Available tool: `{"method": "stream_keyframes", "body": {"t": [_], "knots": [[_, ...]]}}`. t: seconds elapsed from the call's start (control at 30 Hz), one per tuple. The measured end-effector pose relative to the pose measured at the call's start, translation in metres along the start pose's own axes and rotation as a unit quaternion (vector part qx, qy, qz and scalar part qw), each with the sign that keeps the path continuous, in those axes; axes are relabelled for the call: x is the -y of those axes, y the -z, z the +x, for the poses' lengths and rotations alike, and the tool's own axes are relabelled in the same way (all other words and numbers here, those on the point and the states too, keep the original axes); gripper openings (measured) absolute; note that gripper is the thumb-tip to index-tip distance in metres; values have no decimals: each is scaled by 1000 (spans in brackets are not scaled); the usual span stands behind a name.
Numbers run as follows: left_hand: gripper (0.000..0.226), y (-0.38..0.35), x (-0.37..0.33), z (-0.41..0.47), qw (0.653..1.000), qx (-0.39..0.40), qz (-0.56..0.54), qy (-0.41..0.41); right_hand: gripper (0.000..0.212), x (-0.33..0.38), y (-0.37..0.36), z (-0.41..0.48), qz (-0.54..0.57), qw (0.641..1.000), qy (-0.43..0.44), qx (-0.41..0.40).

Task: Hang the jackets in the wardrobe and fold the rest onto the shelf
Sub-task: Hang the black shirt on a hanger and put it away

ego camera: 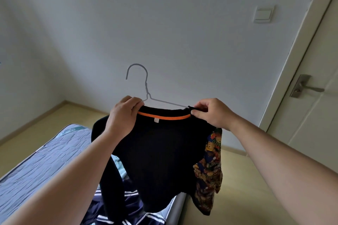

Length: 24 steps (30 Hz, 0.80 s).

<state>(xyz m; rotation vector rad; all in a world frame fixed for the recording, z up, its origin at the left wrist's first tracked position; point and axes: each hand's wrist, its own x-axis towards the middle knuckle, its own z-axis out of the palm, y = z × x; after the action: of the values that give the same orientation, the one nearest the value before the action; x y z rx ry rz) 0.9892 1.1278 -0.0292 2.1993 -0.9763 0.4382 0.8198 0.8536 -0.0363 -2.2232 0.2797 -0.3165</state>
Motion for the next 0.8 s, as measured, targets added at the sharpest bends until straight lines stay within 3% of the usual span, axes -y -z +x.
{"method": "stream_keyframes", "body": {"t": [0.07,0.17,0.27,0.37,0.47,0.6,0.73,0.8], "knots": [[17,-6,-8,10,1000,8,-14,-15,20,-1,15,-8,38,999,-28,20],[17,-20,-24,27,997,24,-42,-60,51,-4,49,-28,110,985,-100,84],[17,-36,-43,44,993,32,-65,-96,81,-15,70,-51,112,972,-180,106],[19,-54,-62,58,988,44,-74,-130,90,-29,75,-76,98,965,-240,47],[19,-70,-81,72,979,52,-78,-179,99,-37,84,-99,74,960,-259,-76],[15,-96,-112,86,959,59,-79,-267,71,-45,110,-130,-80,942,-196,-261],[13,-125,-147,94,947,68,-95,-301,41,-57,120,-166,-322,846,-42,-423],[15,-140,-167,97,944,72,-135,-292,41,-64,124,-183,-367,818,-51,-441]]}}
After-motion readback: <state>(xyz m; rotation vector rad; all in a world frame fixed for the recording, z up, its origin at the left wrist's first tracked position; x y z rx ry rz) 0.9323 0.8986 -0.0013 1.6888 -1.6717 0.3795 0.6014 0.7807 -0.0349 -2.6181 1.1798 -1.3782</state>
